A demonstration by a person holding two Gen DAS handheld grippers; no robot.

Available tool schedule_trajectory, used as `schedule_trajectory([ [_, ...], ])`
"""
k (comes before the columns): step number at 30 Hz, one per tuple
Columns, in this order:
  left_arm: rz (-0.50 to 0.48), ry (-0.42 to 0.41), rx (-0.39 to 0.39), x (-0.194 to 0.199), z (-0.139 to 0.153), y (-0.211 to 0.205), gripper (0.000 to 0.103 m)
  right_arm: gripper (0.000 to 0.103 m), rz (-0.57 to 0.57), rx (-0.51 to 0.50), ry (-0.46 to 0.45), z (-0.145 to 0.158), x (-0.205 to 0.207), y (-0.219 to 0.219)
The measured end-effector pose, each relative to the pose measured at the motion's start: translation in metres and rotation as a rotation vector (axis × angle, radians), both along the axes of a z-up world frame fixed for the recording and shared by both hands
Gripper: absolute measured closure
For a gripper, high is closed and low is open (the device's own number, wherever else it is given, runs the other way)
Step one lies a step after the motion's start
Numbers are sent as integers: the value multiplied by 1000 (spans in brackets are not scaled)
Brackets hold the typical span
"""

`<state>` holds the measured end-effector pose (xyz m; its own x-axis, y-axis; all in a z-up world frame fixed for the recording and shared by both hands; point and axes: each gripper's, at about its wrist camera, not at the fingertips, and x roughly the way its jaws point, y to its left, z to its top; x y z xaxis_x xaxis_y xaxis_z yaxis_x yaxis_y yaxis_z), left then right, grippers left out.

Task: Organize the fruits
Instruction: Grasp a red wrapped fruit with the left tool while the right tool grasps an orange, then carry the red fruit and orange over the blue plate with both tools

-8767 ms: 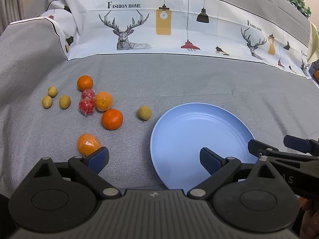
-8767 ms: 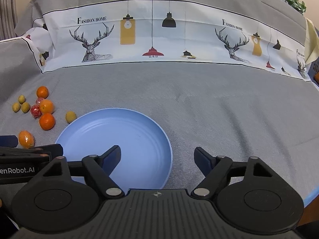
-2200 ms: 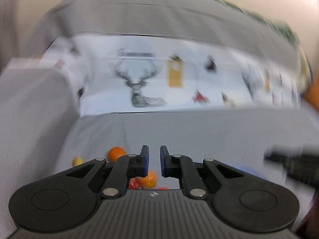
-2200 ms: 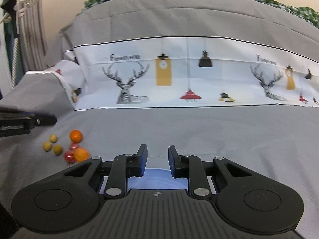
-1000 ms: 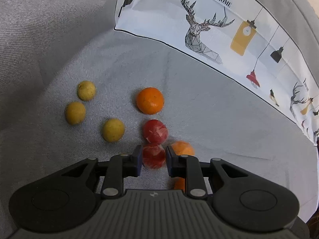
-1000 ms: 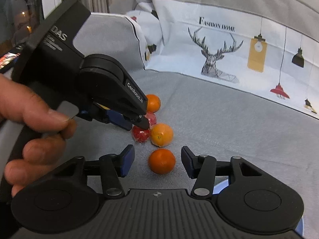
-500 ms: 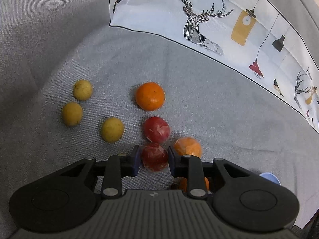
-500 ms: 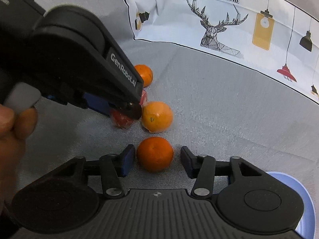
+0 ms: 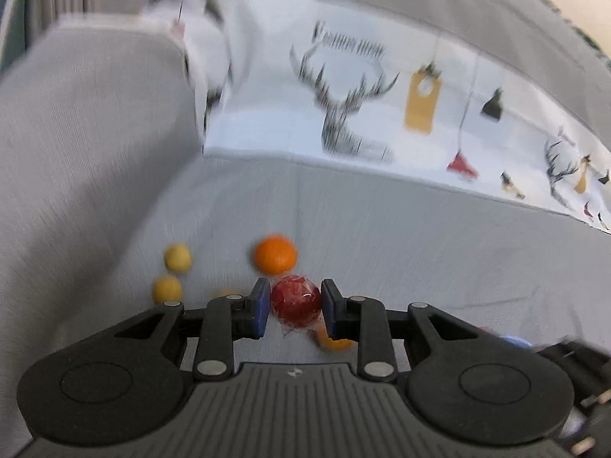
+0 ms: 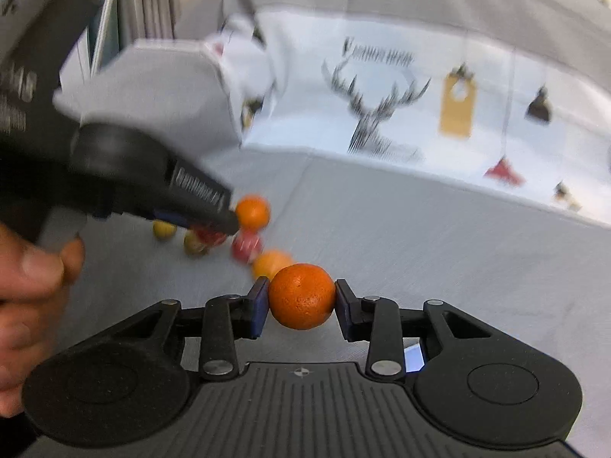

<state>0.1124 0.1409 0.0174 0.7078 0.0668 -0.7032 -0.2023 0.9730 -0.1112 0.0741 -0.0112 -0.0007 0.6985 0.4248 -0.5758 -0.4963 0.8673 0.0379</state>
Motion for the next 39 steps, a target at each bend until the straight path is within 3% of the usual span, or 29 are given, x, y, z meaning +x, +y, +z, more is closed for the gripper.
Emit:
schedule_trajectory([
  [2, -8, -58, 26, -9, 11, -8, 72, 65, -27, 33, -14, 19, -6, -20],
  [7, -9, -147, -16, -34, 33, -29, 71, 65, -86, 82, -67, 56, -34, -79],
  [10, -47, -164, -48, -47, 37, -47, 71, 65, -149, 120, -62, 56, -49, -111],
  [14, -130, -141, -70, -56, 32, -73, 71, 65, -248, 168, 14, 36, -45, -145],
  [19, -226, -121, 21, -51, 18, -101, 71, 65, -271, 122, 23, 20, -30, -150],
  [28, -212, -62, -42, -36, 1, -92, 71, 65, -296, 76, 51, 5, -21, -158],
  [39, -249, -43, -48, -31, -4, -97, 71, 65, -316, 69, 57, 2, -20, -162],
])
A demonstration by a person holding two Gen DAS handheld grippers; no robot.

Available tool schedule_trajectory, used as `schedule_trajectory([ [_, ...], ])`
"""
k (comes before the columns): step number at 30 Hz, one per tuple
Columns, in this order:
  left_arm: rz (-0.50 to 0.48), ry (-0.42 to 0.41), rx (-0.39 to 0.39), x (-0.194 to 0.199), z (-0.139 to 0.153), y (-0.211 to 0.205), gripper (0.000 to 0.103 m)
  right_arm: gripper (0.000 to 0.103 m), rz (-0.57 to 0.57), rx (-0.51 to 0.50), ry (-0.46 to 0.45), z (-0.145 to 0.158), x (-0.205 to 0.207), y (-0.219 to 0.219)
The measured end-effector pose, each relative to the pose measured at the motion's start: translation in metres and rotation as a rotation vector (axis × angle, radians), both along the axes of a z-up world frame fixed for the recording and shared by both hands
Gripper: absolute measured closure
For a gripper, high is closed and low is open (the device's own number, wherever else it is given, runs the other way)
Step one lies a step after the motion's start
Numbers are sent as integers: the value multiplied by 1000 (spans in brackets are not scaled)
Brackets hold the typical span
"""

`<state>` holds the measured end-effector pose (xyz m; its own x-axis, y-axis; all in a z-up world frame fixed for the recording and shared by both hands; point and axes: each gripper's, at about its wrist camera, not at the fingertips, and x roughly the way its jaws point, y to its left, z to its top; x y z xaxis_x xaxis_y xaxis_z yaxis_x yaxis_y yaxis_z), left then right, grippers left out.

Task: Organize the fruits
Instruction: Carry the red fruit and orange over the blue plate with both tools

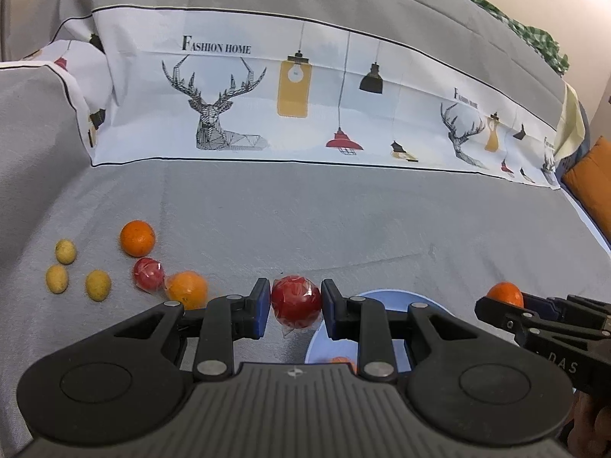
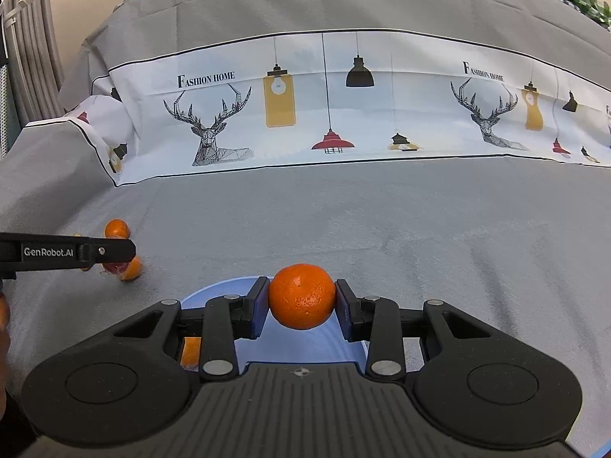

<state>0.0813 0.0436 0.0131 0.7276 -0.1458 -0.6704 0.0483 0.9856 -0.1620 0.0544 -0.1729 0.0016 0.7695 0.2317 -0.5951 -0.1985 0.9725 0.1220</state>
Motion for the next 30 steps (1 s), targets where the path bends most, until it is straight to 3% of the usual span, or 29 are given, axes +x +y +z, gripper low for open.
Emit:
schedule_trajectory([
  [7, -55, 11, -8, -1, -3, -8, 71, 65, -3, -3, 1, 0, 0, 1],
  [19, -301, 23, 86, -16, -18, -54, 71, 65, -5, -24, 25, -4, 3, 4],
  [30, -334, 28, 108, -16, -23, -60, 71, 65, 2, -34, 35, -7, 4, 5],
])
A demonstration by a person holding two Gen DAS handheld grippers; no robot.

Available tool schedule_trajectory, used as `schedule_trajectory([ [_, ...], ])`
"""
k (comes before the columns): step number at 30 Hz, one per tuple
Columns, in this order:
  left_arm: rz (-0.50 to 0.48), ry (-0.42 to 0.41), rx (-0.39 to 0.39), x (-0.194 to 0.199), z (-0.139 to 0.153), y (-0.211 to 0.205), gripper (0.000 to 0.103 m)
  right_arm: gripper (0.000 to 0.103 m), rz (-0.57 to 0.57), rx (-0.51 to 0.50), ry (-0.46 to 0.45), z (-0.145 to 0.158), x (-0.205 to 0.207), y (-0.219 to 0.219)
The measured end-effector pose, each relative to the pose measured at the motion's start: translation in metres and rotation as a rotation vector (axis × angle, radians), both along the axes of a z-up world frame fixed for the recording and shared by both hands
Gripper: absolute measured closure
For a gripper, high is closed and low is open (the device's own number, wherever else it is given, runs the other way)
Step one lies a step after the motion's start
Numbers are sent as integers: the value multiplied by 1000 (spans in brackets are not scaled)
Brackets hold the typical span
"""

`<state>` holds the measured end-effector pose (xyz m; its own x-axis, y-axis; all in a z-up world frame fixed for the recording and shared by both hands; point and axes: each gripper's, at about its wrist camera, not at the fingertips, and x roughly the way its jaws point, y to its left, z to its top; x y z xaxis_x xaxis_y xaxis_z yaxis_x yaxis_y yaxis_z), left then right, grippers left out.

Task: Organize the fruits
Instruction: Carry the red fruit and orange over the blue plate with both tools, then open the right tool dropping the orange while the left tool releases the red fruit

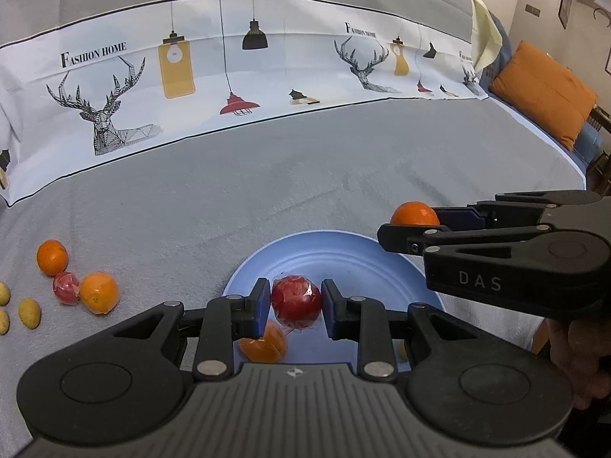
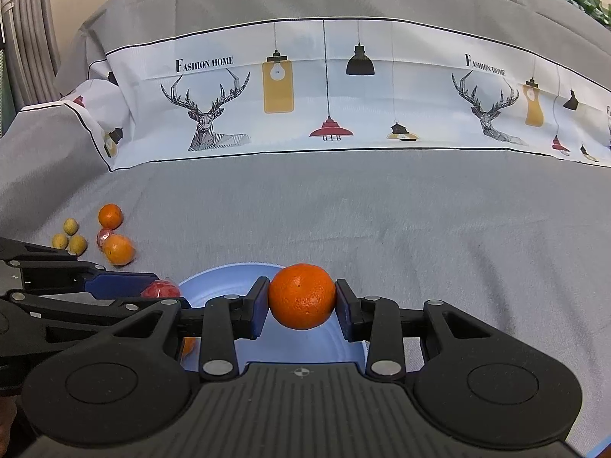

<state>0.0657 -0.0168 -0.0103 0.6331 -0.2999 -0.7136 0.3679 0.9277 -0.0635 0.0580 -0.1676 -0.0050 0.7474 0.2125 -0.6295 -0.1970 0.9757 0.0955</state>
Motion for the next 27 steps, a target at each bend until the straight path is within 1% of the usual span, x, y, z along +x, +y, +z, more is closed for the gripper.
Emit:
schedule_trajectory([
  [8, -15, -1, 12, 0, -2, -4, 71, 65, 7, -8, 7, -2, 0, 2],
  [27, -25, -3, 15, 1, -2, -5, 71, 65, 9, -15, 17, -4, 1, 3],
])
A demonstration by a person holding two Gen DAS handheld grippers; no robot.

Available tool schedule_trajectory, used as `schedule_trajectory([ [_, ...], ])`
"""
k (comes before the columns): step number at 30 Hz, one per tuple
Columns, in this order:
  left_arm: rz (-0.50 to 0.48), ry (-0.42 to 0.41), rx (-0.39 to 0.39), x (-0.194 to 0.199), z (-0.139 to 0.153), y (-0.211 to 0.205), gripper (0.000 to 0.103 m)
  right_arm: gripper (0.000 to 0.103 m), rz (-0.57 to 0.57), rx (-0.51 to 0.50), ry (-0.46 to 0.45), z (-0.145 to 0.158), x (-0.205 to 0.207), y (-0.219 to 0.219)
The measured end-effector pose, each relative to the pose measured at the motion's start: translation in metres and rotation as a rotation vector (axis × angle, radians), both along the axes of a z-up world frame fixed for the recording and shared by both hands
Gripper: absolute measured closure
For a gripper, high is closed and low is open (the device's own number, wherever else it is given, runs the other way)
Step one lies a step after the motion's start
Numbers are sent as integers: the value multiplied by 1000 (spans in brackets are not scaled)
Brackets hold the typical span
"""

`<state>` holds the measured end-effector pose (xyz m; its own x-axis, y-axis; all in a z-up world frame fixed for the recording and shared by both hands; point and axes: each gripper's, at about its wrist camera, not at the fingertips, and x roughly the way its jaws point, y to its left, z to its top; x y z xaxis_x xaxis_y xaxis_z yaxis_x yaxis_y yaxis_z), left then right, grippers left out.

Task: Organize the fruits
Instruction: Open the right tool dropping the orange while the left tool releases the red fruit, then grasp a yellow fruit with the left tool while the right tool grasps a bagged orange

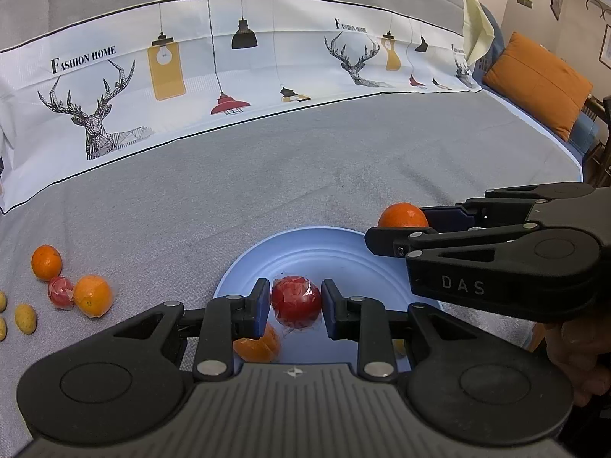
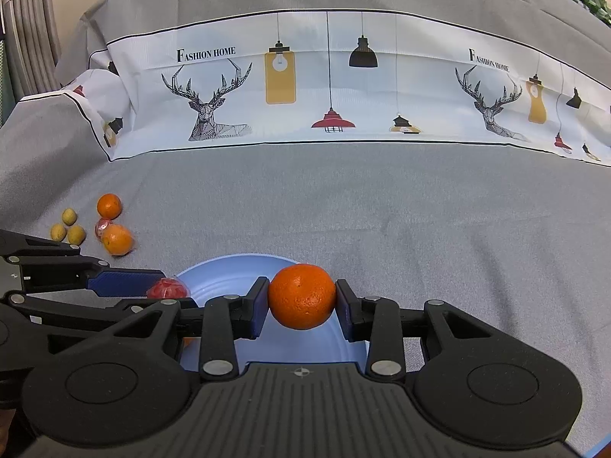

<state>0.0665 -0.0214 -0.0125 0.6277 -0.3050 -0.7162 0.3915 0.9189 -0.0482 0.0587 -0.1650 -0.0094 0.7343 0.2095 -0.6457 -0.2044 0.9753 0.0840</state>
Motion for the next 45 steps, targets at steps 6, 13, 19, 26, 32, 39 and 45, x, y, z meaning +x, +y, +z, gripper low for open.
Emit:
schedule_trajectory([
  [6, -2, 3, 0, 1, 0, -1, 71, 64, -4, -1, 3, 0, 1, 0],
  [13, 2, -3, -6, 0, 1, -1, 70, 58, -24, 7, 10, -1, 2, -1],
  [19, 6, -6, -4, 0, 2, 1, 70, 55, -25, 7, 8, -1, 1, 0],
  [26, 13, -10, -3, 0, 2, 3, 70, 55, -26, 8, 8, -1, 1, 0],
  [32, 21, -15, 2, 0, 3, 4, 70, 55, -24, 9, 5, 0, 0, 0],
  [39, 80, -51, -17, 3, 11, 14, 77, 55, -25, 11, -17, 5, -1, 1],
  [45, 266, -187, -44, 3, 37, 48, 89, 56, -40, 26, -61, 10, -3, 2],
])
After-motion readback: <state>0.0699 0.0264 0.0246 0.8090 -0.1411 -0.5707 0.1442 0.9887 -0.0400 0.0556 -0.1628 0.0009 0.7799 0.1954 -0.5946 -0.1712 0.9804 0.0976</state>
